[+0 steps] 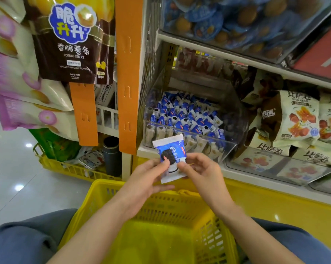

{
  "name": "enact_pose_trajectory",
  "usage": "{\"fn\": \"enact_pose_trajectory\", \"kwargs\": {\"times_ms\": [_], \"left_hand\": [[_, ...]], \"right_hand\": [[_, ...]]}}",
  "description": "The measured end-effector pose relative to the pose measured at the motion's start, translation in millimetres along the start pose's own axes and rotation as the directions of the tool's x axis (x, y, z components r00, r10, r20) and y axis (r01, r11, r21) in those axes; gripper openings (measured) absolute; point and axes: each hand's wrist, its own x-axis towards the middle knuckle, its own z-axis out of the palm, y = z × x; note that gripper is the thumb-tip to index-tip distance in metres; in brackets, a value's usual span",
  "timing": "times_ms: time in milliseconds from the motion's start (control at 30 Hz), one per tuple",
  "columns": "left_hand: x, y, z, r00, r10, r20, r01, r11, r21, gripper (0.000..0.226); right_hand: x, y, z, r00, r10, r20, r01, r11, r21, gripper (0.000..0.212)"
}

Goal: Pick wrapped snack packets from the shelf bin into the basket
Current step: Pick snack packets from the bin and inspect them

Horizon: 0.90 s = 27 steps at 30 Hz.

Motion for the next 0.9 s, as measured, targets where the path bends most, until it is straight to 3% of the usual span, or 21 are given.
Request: {"fn": "enact_pose_trajectory", "kwargs": {"times_ms": [167, 367, 500, 633, 733, 900], "left_hand": [[4, 3, -1, 0.989, 0.138, -0.052, -0.135, 0.989, 0.060, 0.029], [10, 13, 4, 0.973, 0.225, -0.041, -0.225, 0.974, 0.011, 0.021], [13, 17, 6, 0.968, 0.237, -0.079, -0.242, 0.969, -0.055, 0.016], [16, 21, 4, 0.964, 0.253, -0.077, -0.258, 0.963, -0.075, 0.014], [18, 22, 2, 0.962, 0.257, -0.088, -0.264, 0.961, -0.079, 0.013], [20, 23, 4, 0.962, 0.250, -0.112, -0.259, 0.963, -0.076, 0.009]], "right_hand": [[0, -16, -11, 0.990, -0.074, 0.123, 0.091, 0.987, -0.133, 0.020], [21, -48, -33, 0.942, -0.140, 0.304, 0.256, 0.886, -0.386, 0.026], [73, -53, -57, 0.976, -0.166, 0.140, 0.217, 0.733, -0.645, 0.019], [120, -40, -70, 0.997, 0.073, -0.011, -0.049, 0.542, -0.839, 0.024], [133, -31, -71, 0.978, 0.209, 0.027, -0.049, 0.348, -0.936, 0.024], [136, -35, -68, 0.967, 0.253, 0.030, -0.037, 0.255, -0.966, 0.022]]}}
